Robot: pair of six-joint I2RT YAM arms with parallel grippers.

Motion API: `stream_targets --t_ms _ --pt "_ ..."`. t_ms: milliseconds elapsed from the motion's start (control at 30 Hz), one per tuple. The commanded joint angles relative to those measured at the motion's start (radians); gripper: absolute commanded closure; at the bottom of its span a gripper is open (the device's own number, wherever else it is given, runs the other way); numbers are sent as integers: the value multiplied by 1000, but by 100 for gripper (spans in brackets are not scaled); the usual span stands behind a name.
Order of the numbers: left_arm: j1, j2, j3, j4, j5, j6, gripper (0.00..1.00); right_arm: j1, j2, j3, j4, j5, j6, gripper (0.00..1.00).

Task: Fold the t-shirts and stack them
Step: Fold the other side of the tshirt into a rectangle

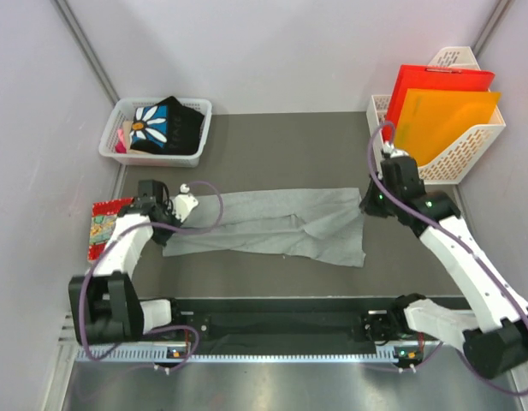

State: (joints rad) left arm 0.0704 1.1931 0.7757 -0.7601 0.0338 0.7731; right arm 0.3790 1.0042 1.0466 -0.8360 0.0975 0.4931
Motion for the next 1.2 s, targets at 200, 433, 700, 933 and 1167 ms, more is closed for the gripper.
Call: stream_targets --t_ms 200,433,700,933,1167 --pt "66 350 282 186 -55 43 100 -75 275 159 209 38 -51 100" --pt "65 468 395 156 -38 26 96 -101 382 171 264 28 -47 100" --pt "63 514 402 188 -54 28 67 -117 523 256 287 45 -53 100" --pt "60 468 396 219 -78 14 4 -117 655 395 252 44 -71 55" --pt "45 274 366 185 -57 15 1 -65 553 403 186 264 -87 41"
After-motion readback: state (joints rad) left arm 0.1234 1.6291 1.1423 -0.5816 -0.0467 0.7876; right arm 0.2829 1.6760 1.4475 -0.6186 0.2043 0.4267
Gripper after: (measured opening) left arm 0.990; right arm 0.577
